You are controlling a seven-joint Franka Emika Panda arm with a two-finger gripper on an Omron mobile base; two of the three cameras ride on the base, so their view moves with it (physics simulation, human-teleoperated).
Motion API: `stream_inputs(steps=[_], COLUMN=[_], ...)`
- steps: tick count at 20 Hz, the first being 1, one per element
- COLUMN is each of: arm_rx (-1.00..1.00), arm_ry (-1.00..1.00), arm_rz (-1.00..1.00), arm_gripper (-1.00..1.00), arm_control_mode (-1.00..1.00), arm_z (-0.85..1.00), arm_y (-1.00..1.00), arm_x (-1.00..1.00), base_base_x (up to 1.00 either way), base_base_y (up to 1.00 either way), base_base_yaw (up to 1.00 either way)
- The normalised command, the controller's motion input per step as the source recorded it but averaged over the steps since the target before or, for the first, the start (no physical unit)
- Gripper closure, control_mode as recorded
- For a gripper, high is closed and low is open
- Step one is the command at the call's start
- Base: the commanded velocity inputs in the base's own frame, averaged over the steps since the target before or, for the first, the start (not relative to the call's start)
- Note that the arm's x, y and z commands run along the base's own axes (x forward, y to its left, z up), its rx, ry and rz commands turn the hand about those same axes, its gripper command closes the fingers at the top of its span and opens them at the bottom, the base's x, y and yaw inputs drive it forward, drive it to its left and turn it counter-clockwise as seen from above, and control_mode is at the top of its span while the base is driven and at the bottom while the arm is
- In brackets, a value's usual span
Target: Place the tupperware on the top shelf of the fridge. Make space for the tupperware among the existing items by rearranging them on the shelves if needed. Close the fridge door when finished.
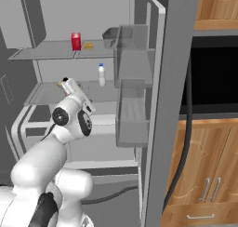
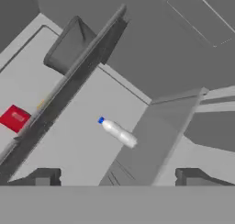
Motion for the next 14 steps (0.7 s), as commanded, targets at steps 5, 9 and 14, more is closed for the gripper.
stream_inputs(steps=[5,9,14], arm_rx=[-0.23,-0.10,-0.42], arm_ry=[0.61,0.61,0.41], arm_rz=[0.34,0.18,0.14], arm_gripper=[-1.00,-1.00,-1.00], arm_control_mode=[-1.00,-1.00,-1.00], arm_z=[0.67,0.98,-0.08], arm_y=[0.29,0.00,0.14], arm_x=[-0.79,-0.11,-0.20], base_base_x=[0.00,0.00,0.00], base_base_y=[0.00,0.00,0.00], base_base_yaw=[0.00,0.00,0.00])
